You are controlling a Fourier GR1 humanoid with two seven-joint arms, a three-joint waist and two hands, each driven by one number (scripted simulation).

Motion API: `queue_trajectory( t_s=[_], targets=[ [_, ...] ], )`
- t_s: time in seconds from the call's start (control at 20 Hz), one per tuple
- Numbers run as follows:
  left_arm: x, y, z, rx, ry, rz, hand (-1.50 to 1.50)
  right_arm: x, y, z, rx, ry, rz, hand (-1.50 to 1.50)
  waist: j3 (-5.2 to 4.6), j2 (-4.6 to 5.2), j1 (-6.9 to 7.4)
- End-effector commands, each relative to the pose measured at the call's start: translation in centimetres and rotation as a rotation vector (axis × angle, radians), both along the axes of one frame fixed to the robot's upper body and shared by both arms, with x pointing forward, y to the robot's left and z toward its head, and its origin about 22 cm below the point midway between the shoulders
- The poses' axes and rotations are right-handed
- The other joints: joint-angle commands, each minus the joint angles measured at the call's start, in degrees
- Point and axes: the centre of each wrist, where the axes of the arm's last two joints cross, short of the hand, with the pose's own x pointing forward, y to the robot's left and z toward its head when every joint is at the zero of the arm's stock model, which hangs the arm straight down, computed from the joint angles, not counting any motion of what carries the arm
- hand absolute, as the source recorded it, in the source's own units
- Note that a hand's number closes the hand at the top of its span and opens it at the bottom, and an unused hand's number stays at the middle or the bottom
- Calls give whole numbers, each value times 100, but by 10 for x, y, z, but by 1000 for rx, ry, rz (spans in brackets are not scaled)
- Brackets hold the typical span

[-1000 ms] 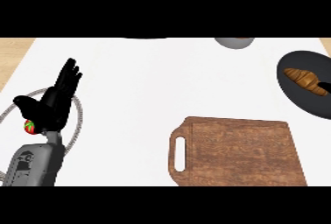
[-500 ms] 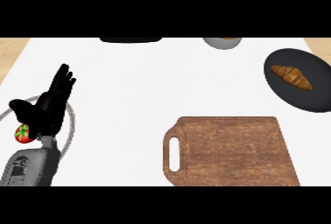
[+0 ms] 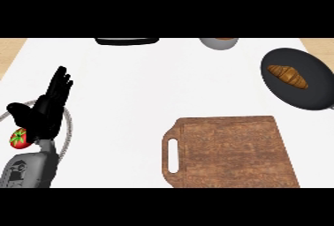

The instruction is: Pick the croissant from the cutting board and place it in the pan

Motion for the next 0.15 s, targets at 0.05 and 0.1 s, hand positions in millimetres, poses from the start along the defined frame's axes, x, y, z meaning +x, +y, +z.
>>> queue_trajectory(
  t_s=[0.05,0.1],
  targets=[
    [3,8,-6,8,-13,19,0,-18,11,21,-45,36,-20,-150,-1,22,12],
    [-3,-2,7,-11,6,-16,0,-26,21,14,-50,51,-7,-150,7,16,68]
  ],
)
